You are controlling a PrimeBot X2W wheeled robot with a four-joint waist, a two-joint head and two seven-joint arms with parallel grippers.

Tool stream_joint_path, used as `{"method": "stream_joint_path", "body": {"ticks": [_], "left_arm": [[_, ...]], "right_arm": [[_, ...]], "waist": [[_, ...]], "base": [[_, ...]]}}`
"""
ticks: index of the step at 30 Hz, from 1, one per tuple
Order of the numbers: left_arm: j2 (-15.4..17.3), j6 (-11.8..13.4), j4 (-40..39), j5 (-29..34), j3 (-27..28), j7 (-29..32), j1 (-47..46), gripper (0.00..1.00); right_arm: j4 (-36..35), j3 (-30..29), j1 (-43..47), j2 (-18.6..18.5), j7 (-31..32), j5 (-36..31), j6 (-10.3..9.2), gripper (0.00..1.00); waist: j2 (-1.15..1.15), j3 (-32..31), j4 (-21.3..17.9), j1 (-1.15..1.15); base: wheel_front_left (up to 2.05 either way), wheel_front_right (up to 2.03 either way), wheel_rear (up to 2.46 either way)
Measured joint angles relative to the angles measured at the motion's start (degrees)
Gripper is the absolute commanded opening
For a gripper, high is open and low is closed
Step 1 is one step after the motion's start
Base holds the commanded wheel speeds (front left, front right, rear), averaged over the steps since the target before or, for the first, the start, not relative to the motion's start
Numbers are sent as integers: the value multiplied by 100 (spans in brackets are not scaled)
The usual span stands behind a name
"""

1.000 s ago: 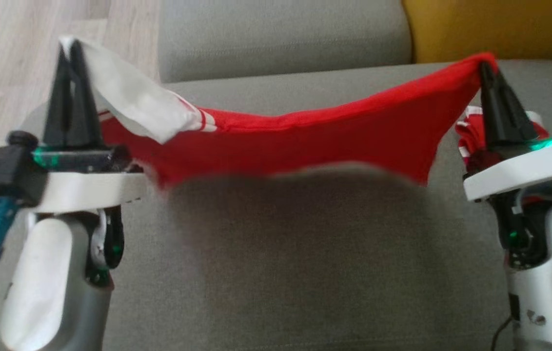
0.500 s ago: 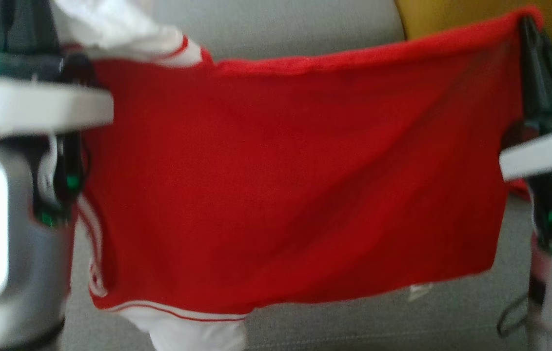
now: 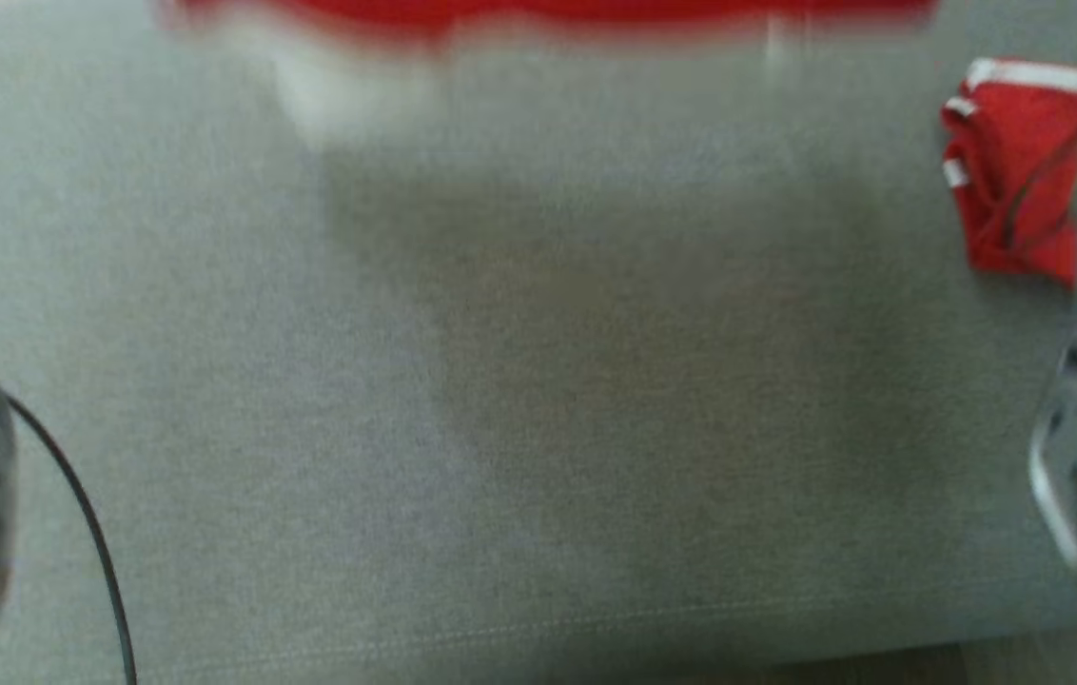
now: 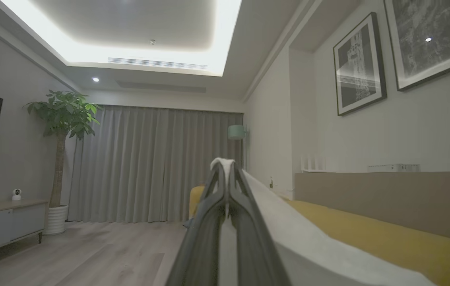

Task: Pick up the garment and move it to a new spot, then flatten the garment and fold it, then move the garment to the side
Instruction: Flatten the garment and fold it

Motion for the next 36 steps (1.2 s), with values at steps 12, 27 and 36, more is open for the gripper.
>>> {"method": "stream_joint_path", "body": {"ticks": [12, 27, 36], "left_arm": [[-267, -374, 1218, 92, -143, -755, -388, 0], [-248, -764, 1194, 190, -411, -757, 2662, 0], [16, -936, 892, 73, -810, -635, 4300, 0]], "right_arm": [[2108, 498, -923, -131, -1361, 590, 0, 0], [2848, 1633, 1303, -408, -739, 1767, 0, 0], [2533, 2409, 2583, -813, -52, 2245, 0, 0]], "waist": [[0, 631, 340, 0], [0, 128, 581, 0], [0, -598, 594, 0]], "base": [[0, 0, 0], [0, 0, 0], [0, 0, 0]]}}
